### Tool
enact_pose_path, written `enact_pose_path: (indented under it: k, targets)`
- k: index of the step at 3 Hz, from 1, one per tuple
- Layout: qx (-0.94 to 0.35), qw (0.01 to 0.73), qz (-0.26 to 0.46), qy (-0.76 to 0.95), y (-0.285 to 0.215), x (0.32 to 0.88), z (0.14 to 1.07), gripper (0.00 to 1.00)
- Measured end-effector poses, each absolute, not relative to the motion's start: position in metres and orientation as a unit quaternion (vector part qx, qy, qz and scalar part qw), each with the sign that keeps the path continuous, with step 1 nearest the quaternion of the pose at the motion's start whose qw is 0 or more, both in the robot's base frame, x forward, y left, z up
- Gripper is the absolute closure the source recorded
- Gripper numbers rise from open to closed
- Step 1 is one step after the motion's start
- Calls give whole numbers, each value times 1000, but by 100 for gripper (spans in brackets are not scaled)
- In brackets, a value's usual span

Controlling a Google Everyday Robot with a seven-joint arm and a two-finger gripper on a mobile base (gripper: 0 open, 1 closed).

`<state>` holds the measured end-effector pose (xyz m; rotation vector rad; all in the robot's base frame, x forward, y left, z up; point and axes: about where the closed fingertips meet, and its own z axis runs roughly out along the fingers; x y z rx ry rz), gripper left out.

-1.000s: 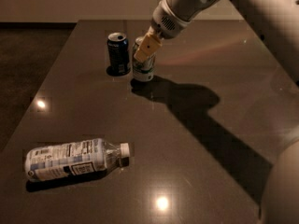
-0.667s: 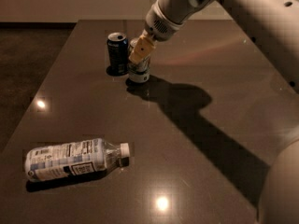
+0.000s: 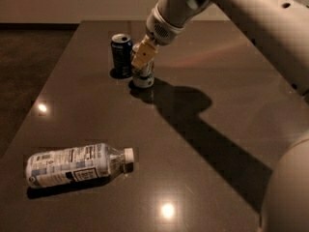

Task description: Move 7up can near pepsi can

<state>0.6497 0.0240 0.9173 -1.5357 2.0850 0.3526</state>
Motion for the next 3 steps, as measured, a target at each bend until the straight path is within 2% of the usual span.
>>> enact_pose_path:
  k: [1, 2, 3]
  targets:
    - [-568, 260, 131, 770, 25, 649, 916, 15]
    - [-569, 258, 132, 769, 27, 649, 914, 0]
    - [-569, 258, 132, 769, 27, 649, 914, 0]
